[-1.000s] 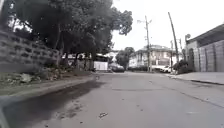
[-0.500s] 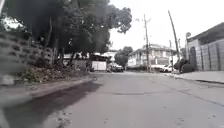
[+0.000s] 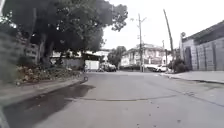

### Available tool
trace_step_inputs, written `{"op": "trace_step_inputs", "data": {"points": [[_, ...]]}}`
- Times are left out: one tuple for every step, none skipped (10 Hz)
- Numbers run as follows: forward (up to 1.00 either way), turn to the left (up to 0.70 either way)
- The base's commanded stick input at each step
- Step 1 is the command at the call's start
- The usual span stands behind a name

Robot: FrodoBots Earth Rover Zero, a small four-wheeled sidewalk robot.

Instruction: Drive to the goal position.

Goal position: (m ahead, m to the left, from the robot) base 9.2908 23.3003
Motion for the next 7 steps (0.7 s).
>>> {"op": "trace_step_inputs", "data": {"points": [[1.0, 0.0], [1.0, 0.0], [1.0, 0.0], [1.0, 0.0], [1.0, 0.0], [1.0, 0.0], [1.0, 0.0]]}}
